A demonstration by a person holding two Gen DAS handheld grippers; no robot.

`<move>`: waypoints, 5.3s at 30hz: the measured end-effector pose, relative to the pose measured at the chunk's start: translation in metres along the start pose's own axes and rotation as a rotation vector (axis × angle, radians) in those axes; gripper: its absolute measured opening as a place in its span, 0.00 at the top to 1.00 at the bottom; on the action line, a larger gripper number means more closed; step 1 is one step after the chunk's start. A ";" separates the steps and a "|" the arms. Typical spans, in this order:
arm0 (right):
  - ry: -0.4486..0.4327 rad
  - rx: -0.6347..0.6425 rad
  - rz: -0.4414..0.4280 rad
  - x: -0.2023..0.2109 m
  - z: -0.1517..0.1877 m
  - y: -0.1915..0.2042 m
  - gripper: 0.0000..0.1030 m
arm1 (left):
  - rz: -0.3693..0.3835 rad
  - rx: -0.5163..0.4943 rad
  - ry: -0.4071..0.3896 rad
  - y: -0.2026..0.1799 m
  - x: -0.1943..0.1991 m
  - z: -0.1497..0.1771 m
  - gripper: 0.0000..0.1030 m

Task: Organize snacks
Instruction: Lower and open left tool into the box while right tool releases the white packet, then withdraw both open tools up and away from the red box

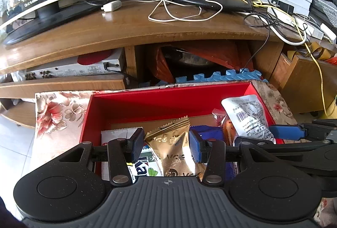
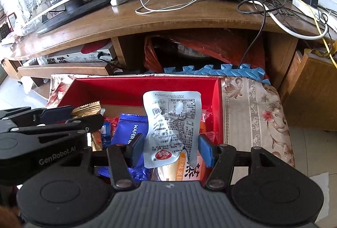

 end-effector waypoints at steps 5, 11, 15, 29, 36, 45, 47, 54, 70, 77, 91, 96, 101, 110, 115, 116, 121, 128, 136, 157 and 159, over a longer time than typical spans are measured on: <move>0.006 -0.001 0.003 -0.004 -0.001 -0.001 0.49 | 0.001 0.000 0.009 0.000 -0.005 0.000 0.49; 0.023 0.007 0.016 -0.011 0.002 -0.001 0.49 | -0.002 -0.005 0.035 -0.001 -0.012 0.004 0.49; 0.034 0.014 0.024 -0.015 0.005 0.000 0.49 | -0.007 -0.005 0.049 0.000 -0.016 0.007 0.49; 0.036 0.041 0.056 -0.024 0.007 0.002 0.49 | -0.012 -0.003 0.072 0.001 -0.023 0.011 0.48; 0.051 0.020 0.054 -0.023 0.009 -0.001 0.49 | -0.010 0.002 0.084 0.001 -0.022 0.014 0.43; 0.048 0.011 0.046 -0.015 0.009 -0.002 0.47 | -0.026 0.022 0.078 0.004 -0.014 0.016 0.33; 0.047 0.009 0.045 -0.013 0.010 -0.003 0.45 | -0.026 0.026 0.077 0.004 -0.012 0.017 0.31; 0.022 0.012 0.041 0.002 0.011 -0.001 0.44 | -0.041 0.026 0.052 0.005 0.001 0.017 0.24; -0.011 -0.013 0.052 0.033 0.025 -0.006 0.39 | -0.054 0.040 -0.007 0.003 0.035 0.032 0.08; -0.020 -0.030 0.047 0.049 0.040 -0.009 0.38 | -0.068 0.052 -0.022 -0.001 0.049 0.045 0.01; -0.043 -0.044 0.016 0.079 0.064 -0.007 0.35 | -0.068 0.094 -0.066 -0.005 0.074 0.065 0.00; -0.043 -0.048 0.015 0.083 0.068 -0.010 0.35 | -0.070 0.092 -0.067 -0.008 0.079 0.074 0.00; -0.041 -0.049 0.029 0.088 0.076 -0.014 0.35 | -0.104 0.087 -0.048 -0.007 0.079 0.083 0.00; -0.036 -0.056 0.023 0.097 0.091 -0.016 0.34 | -0.129 0.052 -0.066 -0.015 0.095 0.095 0.00; -0.030 -0.056 0.017 0.103 0.102 -0.016 0.34 | -0.161 0.033 -0.053 -0.016 0.097 0.099 0.00; -0.031 -0.056 0.017 0.105 0.104 -0.016 0.34 | -0.153 0.033 -0.058 -0.017 0.099 0.099 0.00; -0.030 -0.051 0.013 0.109 0.112 -0.014 0.34 | -0.127 0.045 -0.063 -0.022 0.105 0.106 0.00; -0.030 -0.050 0.015 0.116 0.123 -0.013 0.34 | -0.074 0.080 -0.020 -0.021 0.104 0.117 0.00; -0.035 -0.046 0.007 0.122 0.130 -0.011 0.33 | -0.068 0.106 -0.033 -0.024 0.111 0.124 0.00; -0.037 -0.049 -0.006 0.126 0.134 -0.010 0.33 | -0.035 0.115 0.013 -0.028 0.111 0.131 0.00; -0.038 -0.049 -0.008 0.126 0.135 -0.010 0.33 | -0.031 0.115 0.013 -0.028 0.111 0.131 0.00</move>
Point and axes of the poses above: each gripper's, at about its wrist camera, not at the fingertips, and x roughly against the way its jaws point, y to its left, z to its underside, the point moved 5 cm from there along -x, roughly the way its jaws point, and after that the axes turned 8 degrees about -x, right-handed, at the moved point
